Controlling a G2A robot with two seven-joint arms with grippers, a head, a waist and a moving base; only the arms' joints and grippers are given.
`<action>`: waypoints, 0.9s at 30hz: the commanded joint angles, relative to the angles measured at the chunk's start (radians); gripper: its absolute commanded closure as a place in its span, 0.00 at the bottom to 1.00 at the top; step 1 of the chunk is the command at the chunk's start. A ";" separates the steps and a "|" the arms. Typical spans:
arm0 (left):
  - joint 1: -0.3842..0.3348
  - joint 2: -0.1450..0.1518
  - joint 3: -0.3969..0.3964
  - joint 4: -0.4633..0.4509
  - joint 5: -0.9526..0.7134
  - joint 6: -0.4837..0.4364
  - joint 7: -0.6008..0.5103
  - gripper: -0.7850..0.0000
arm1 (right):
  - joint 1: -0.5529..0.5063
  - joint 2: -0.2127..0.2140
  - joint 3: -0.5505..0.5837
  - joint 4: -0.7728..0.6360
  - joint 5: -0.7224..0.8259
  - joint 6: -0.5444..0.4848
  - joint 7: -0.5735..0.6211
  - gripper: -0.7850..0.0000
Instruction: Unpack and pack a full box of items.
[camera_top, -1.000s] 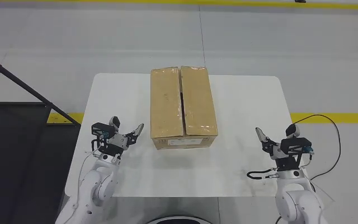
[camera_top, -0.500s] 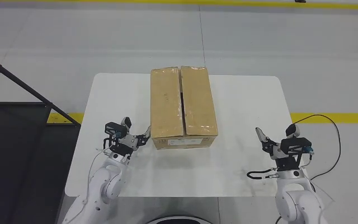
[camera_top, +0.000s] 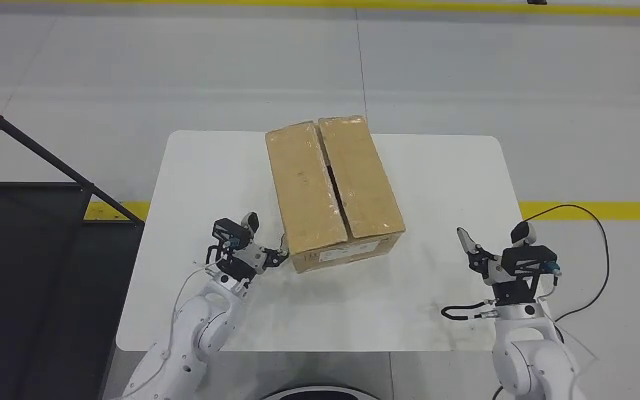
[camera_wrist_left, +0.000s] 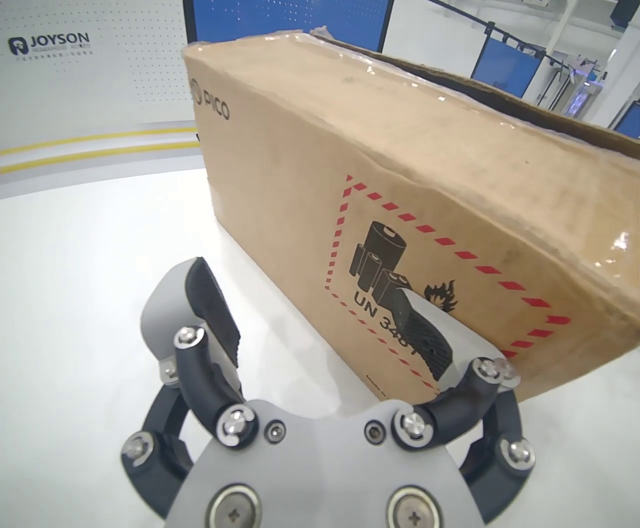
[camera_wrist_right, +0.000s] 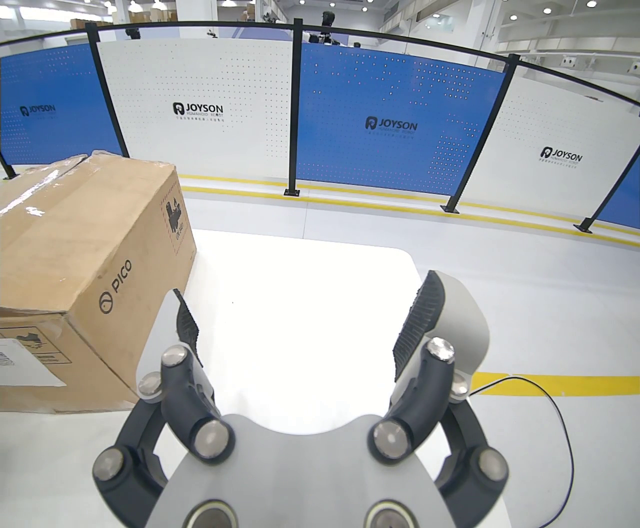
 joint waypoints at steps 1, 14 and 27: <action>-0.008 -0.001 0.012 0.003 0.002 -0.020 -0.003 0.00 | 0.000 0.000 0.000 0.000 0.000 0.000 0.000 0.00; -0.051 -0.005 0.061 0.010 0.043 -0.126 -0.011 0.00 | 0.000 0.000 0.000 0.000 0.000 0.000 0.000 0.00; -0.022 0.004 0.047 -0.001 0.048 -0.186 -0.049 0.00 | 0.000 0.000 0.000 0.000 0.000 0.000 0.000 0.00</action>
